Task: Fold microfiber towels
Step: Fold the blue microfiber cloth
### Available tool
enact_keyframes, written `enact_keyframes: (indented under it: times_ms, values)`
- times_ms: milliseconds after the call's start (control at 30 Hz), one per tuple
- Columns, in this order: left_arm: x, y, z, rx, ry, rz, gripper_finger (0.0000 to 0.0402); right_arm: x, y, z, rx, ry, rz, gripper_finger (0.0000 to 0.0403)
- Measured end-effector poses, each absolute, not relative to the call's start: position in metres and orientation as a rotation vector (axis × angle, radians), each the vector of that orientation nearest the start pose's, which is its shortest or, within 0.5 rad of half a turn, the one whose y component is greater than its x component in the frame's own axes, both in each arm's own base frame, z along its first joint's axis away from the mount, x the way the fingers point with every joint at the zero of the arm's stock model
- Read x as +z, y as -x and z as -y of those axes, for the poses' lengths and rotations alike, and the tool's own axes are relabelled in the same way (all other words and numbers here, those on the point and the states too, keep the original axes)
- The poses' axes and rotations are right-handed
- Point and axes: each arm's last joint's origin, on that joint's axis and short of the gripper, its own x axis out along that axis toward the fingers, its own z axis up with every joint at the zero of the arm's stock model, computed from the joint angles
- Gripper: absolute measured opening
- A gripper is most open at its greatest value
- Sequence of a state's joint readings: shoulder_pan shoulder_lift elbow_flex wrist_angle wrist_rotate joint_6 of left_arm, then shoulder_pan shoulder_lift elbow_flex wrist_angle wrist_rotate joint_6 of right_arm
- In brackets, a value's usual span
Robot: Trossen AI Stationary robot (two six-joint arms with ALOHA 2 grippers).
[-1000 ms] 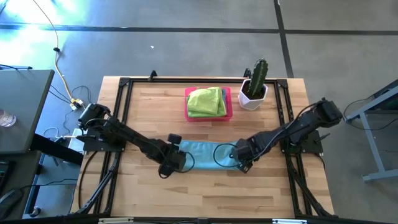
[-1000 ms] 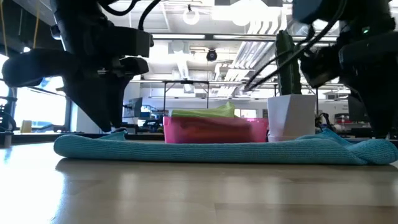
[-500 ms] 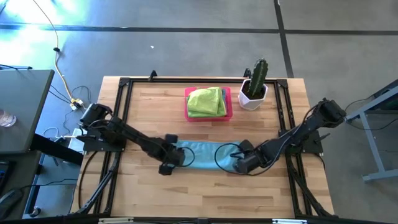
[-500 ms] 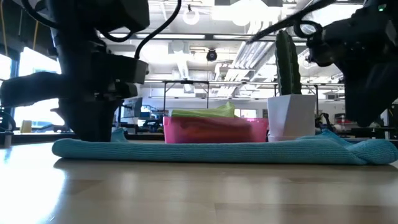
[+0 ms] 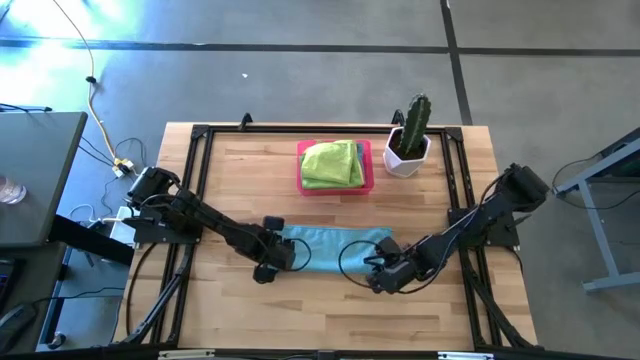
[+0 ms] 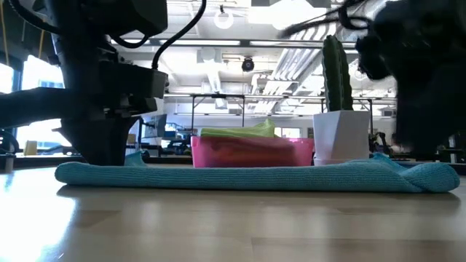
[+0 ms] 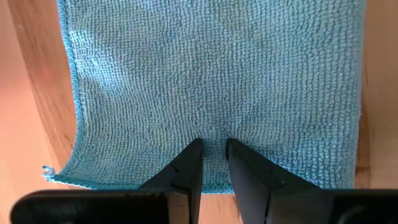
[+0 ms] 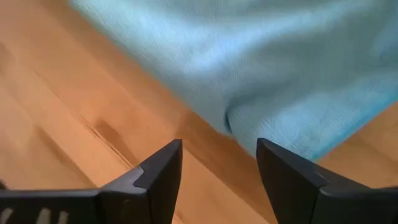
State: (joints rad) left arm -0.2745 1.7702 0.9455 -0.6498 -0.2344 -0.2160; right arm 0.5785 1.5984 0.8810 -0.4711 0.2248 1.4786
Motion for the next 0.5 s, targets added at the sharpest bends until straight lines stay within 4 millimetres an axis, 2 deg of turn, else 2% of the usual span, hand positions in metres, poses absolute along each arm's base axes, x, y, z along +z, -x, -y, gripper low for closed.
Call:
enact_keyframes:
  times_ms: [133,500]
  values:
    - [0.127,-0.283,0.073,0.117,-0.192,-1.417,0.0069,0.15,-0.244,-0.153,-0.531,-0.811,-1.121,0.0186]
    - [0.127,-0.28,0.074,0.1,-0.18,-1.443,0.0069,0.146,-0.23,-0.146,-0.577,-0.69,-1.289,0.0165]
